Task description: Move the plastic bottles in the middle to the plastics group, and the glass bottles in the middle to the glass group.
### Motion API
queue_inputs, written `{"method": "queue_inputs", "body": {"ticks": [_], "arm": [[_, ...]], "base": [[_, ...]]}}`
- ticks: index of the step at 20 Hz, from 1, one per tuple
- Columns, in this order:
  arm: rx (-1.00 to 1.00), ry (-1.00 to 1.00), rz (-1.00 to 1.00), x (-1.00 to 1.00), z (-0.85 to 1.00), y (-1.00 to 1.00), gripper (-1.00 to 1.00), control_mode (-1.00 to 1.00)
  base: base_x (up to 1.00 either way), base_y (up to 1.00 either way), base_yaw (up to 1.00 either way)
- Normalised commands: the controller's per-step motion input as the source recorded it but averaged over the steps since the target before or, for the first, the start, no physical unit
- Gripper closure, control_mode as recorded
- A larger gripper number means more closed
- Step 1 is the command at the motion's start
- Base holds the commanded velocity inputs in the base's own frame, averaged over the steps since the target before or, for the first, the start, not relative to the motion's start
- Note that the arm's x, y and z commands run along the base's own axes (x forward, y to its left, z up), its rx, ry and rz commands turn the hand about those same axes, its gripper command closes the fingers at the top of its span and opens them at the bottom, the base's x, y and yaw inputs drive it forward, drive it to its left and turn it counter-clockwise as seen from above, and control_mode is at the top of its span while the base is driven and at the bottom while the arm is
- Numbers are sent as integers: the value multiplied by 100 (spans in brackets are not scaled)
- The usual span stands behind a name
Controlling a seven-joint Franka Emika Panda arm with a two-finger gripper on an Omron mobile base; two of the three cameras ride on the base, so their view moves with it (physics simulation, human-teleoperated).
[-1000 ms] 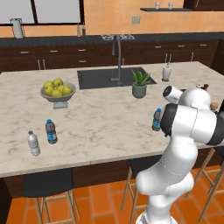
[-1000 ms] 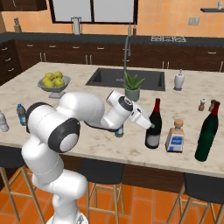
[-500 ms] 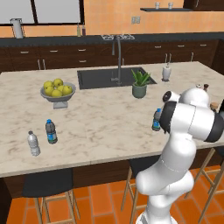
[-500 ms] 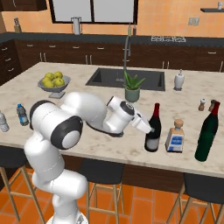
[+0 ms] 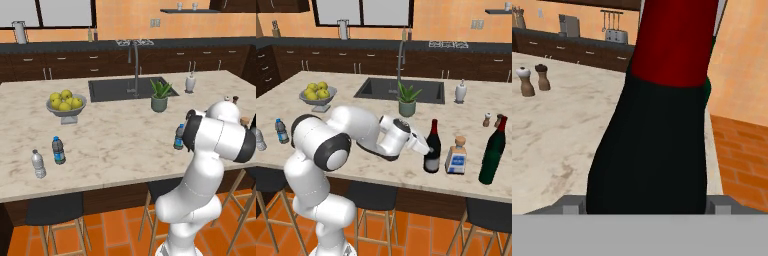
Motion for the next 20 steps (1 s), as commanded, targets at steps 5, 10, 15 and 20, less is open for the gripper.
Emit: {"method": "queue_inputs", "body": {"ticks": [5,10,15,20], "arm": [[0,0,0,4,-3,-13,100,-100],[0,0,0,3,-26,-15,100,-100],[0,0,0,0,-5,-1,-100,-100],[0,0,0,0,0,0,-100,-100]], "base": [[0,0,0],[0,0,0],[0,0,0],[0,0,0]]}}
